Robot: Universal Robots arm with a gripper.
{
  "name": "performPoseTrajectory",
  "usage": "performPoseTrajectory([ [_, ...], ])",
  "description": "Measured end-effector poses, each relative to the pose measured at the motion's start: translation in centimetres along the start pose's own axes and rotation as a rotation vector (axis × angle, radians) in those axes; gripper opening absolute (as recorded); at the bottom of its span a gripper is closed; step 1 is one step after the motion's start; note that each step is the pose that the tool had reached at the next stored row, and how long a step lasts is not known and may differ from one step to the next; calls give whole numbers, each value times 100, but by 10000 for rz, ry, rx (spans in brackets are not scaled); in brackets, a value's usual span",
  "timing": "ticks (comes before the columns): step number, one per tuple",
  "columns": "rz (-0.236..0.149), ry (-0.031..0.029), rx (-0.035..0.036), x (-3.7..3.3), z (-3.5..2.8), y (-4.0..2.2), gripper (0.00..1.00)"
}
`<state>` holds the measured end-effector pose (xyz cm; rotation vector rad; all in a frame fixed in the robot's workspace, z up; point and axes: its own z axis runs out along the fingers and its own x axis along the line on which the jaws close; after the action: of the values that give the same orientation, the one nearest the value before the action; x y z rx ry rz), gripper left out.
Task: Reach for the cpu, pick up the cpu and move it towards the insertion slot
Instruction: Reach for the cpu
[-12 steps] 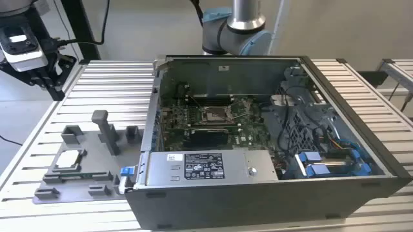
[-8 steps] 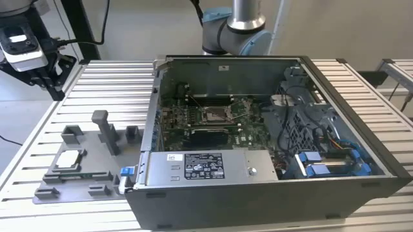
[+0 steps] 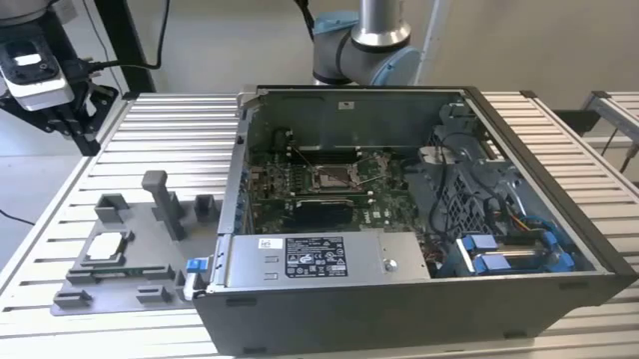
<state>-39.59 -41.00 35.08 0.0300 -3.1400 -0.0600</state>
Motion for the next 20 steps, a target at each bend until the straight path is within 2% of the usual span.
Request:
performPoseTrajectory([
  [3, -1, -4, -2, 18, 0, -10, 0],
  [8, -1, -18, -11, 90, 18, -75, 0],
  [15, -1, -18, -31, 132, 57, -264, 0],
  [20, 0, -19, -37, 203, 87, -337, 0],
])
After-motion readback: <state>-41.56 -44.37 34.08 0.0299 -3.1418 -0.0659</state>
